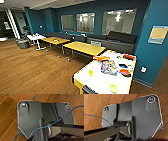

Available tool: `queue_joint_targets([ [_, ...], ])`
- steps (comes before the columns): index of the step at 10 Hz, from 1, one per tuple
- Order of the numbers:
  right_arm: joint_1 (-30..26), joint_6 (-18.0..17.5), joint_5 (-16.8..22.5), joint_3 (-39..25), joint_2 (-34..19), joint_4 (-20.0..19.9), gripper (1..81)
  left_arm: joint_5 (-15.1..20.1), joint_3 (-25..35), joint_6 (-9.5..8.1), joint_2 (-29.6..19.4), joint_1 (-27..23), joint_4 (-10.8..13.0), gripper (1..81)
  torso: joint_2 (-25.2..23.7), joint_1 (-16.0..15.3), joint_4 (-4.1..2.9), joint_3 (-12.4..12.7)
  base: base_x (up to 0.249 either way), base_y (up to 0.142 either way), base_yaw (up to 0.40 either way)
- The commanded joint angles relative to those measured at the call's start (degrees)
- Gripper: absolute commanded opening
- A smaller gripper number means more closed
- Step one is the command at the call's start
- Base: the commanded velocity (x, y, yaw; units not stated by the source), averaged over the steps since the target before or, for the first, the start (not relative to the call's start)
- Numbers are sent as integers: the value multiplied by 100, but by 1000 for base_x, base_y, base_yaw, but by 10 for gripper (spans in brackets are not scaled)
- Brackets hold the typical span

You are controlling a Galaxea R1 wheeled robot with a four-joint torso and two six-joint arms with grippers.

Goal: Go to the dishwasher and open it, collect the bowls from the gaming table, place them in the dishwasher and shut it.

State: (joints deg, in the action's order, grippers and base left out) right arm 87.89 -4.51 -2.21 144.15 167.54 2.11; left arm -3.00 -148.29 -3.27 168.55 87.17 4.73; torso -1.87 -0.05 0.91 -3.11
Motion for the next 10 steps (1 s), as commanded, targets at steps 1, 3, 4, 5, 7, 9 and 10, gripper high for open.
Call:
queue_joint_targets([
  [1, -285, 12, 282, -55, 2, 44, 811, 282, 10, 2, -66, -275, 46, 811, 0, 0, 0, 0, 103, 128, 0],
  [3, -276, 12, 282, -46, 2, 44, 811, 282, 10, 2, -58, -284, 46, 811, 0, 0, 0, 0, 122, 127, 0],
  [4, -276, 12, 282, -46, 2, 35, 811, 282, 10, 2, -58, -284, 46, 811, -2, 5, 0, 2, 137, 126, 0],
  [5, -276, 12, 282, -46, 2, 35, 811, 282, 10, 2, -58, -284, 46, 811, -2, 5, 0, 2, 146, 123, 0],
  [7, -276, 12, 282, -46, 2, 35, 811, 282, 18, 2, -58, -284, 46, 811, -2, 5, 0, 2, 154, 121, 0],
  [9, -267, 12, 282, -46, 2, 35, 811, 282, 18, 2, -58, -275, 46, 811, -2, 5, 0, 0, 154, 119, 0],
  [10, -267, 12, 282, -46, 2, 35, 811, 282, 19, 2, -58, -284, 46, 811, -2, 5, 0, 0, 154, 119, 0],
])
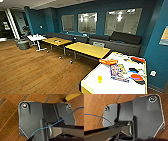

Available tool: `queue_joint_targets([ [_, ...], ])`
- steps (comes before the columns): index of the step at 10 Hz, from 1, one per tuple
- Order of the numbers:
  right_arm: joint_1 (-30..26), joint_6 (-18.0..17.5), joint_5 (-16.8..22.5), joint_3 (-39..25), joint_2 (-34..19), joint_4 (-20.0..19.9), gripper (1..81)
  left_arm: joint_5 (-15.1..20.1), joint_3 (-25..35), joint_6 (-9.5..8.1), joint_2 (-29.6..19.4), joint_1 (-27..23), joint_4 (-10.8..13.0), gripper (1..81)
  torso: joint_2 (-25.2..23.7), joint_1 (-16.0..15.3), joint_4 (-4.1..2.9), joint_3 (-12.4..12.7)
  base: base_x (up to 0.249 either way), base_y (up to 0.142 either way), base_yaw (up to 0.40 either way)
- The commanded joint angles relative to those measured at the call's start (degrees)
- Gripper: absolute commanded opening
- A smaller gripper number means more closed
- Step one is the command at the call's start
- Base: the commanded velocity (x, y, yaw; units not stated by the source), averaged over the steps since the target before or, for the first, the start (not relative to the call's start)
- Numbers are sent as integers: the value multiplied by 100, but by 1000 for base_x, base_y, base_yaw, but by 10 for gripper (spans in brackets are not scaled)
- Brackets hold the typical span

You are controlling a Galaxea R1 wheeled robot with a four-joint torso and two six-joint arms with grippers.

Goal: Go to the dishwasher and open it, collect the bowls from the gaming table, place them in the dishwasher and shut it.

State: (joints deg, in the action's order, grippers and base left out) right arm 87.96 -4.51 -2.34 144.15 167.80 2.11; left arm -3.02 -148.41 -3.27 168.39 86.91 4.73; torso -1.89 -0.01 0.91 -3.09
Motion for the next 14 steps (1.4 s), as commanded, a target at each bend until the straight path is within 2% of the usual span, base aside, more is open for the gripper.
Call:
queue_joint_targets([
  [1, -274, 12, 296, -46, -25, 36, 811, 285, 22, 2, -33, -249, 46, 811, 0, 0, 0, -2, 154, 119, 0],
  [9, -300, 12, 296, -20, -8, 44, 811, 285, 22, 2, -25, -257, 46, 811, 0, 1, 0, 0, 153, 97, 0],
  [14, -300, 12, 296, -20, -7, 44, 811, 285, 22, 2, -24, -257, 46, 811, 4, -7, 0, -2, 38, 0, 0],
])
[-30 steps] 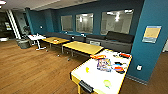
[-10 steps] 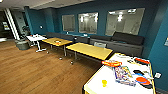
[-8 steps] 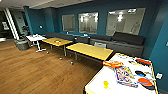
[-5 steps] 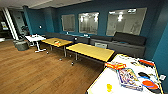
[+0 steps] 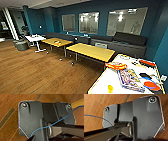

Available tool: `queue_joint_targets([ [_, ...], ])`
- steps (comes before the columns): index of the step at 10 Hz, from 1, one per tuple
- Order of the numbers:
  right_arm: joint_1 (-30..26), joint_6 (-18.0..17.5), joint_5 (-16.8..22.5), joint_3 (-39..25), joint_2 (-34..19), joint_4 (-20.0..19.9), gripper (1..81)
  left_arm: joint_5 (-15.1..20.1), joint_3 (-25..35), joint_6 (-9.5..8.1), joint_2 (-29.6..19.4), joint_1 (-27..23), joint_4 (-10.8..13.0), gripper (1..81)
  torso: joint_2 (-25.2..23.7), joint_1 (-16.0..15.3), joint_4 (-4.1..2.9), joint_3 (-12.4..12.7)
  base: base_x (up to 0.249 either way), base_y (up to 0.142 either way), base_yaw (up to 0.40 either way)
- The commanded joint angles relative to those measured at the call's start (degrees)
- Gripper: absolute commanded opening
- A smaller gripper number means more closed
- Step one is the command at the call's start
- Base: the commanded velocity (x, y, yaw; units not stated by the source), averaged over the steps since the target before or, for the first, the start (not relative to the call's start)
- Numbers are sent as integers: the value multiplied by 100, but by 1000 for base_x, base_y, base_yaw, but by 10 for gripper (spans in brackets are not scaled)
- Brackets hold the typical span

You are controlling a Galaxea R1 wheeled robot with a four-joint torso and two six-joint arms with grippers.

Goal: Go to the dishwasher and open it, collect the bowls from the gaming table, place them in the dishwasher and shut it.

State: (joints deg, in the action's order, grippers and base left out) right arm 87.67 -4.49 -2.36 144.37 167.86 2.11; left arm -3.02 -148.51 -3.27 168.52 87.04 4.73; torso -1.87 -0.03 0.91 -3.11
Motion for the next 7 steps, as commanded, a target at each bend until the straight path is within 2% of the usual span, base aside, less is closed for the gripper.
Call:
queue_joint_targets([
  [1, -272, 9, 298, -34, -14, 35, 811, 294, 32, 2, -29, -270, 46, 811, 0, 0, 0, 0, 0, 0, 0],
  [6, -263, 9, 298, -24, -5, 35, 811, 285, 32, 10, -20, -271, 107, 811, 0, 3, 0, 0, 0, 0, 0],
  [7, -254, 9, 298, -24, -14, 35, 811, 285, 32, 2, -29, -262, 133, 811, 0, 3, 0, 0, 0, 0, -142],
])
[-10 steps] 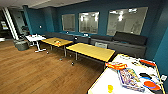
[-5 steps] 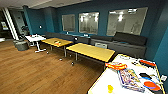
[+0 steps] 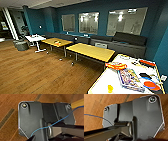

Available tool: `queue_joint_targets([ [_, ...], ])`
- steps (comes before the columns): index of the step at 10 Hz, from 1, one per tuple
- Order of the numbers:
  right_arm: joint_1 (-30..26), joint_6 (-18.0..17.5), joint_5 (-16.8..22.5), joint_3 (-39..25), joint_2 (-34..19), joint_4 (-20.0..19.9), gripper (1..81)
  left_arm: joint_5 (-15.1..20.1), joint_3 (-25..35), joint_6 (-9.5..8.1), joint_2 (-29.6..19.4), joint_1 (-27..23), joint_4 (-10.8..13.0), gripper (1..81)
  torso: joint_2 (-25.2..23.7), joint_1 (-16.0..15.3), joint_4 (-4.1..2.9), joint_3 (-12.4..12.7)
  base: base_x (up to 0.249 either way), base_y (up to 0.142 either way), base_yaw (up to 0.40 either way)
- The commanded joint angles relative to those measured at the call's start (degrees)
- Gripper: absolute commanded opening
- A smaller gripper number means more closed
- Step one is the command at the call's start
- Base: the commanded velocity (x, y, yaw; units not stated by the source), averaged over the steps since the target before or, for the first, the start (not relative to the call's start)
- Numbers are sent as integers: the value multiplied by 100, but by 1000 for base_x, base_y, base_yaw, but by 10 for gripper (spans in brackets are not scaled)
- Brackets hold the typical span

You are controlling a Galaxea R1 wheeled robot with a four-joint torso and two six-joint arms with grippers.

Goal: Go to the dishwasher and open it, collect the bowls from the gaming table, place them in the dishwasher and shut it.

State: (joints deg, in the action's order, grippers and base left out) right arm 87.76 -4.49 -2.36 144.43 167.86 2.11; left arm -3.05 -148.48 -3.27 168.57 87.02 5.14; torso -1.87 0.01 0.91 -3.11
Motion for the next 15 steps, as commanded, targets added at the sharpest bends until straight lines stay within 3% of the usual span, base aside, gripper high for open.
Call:
queue_joint_targets([
  [1, -263, 9, 298, -30, -5, 35, 811, 287, 30, 2, -42, -260, 101, 811, 0, -1, 0, 0, 0, 0, -337],
  [4, -245, 9, 298, -22, -14, 35, 811, 296, 30, 2, -25, -260, 259, 811, 0, -1, 0, 0, 0, 0, -392],
  [15, -219, 9, 140, -13, -5, 35, 811, 296, 30, -25, -69, -259, 180, 811, 0, -1, 0, 0, 0, 0, -400],
])
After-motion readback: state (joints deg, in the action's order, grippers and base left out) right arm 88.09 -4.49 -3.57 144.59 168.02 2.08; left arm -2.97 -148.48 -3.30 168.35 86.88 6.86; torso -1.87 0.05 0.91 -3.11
